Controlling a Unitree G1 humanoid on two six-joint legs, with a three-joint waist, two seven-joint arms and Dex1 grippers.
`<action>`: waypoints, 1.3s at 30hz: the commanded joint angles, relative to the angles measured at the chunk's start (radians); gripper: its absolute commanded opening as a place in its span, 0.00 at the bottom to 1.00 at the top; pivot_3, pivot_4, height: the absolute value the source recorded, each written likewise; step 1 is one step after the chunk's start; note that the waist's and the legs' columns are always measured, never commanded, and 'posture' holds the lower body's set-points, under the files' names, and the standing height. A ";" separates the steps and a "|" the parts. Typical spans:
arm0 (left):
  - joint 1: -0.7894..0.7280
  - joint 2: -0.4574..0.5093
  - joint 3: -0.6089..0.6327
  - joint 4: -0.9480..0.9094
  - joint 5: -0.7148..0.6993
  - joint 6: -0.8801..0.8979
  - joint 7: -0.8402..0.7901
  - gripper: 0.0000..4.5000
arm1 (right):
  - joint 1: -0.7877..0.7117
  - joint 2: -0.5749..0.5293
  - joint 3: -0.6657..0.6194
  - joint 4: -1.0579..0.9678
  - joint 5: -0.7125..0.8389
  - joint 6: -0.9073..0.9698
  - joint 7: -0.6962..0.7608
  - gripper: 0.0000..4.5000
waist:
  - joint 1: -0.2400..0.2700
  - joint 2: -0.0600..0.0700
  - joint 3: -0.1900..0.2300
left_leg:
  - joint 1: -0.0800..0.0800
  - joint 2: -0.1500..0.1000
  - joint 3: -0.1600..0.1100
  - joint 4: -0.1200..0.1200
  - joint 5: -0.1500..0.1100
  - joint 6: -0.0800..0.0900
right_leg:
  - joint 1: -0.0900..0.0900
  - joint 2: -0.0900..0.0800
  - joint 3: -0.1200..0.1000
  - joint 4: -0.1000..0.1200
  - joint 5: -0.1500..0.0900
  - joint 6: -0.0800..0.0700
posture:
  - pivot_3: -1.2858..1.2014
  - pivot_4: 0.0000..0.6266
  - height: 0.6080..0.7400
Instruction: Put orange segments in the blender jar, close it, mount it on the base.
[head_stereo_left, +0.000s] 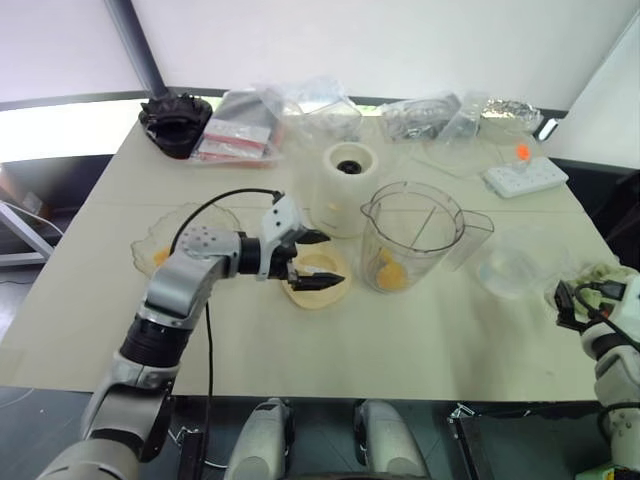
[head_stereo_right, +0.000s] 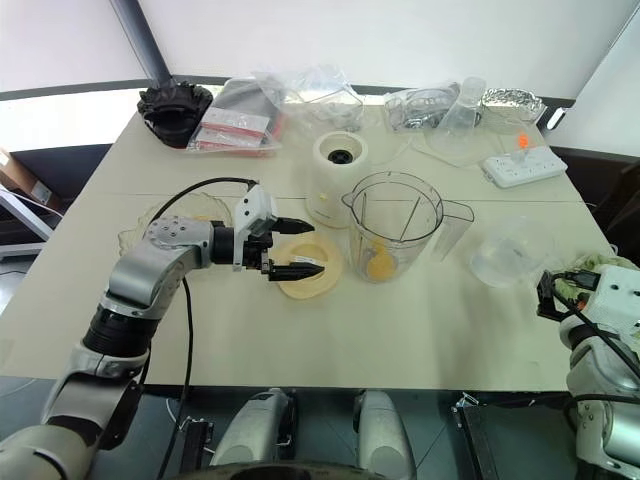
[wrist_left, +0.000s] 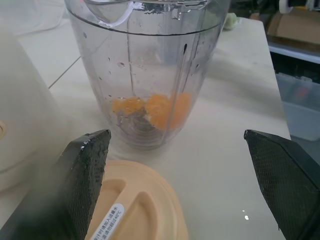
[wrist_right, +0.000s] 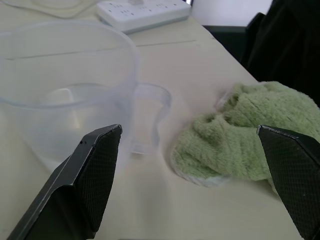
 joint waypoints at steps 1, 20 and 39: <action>0.001 0.009 0.005 -0.036 -0.016 -0.026 0.020 0.99 | -0.042 -0.018 -0.046 0.066 -0.026 -0.045 0.008 1.00 | -0.001 0.000 0.000 | 0.000 0.000 0.000 0.000 0.000 0.000 | 0.000 0.000 0.000 0.000 0.000 0.000 | 0.52 0.24 1.00; 0.020 0.056 0.006 -0.070 -0.033 -0.025 0.062 0.99 | -0.205 -0.036 -0.015 0.309 -0.095 -0.146 0.071 1.00 | -0.022 0.000 0.000 | 0.000 0.000 0.000 0.000 0.000 0.000 | 0.000 0.000 0.000 0.000 0.000 0.000 | 0.52 0.24 1.00; 0.012 0.068 -0.012 -0.074 -0.032 -0.042 0.078 0.99 | -0.253 -0.005 0.015 0.314 -0.106 -0.153 0.075 1.00 | -0.024 0.001 0.000 | 0.000 0.000 0.000 0.000 0.000 0.000 | 0.000 0.000 0.001 0.000 0.000 0.000 | 0.52 0.24 1.00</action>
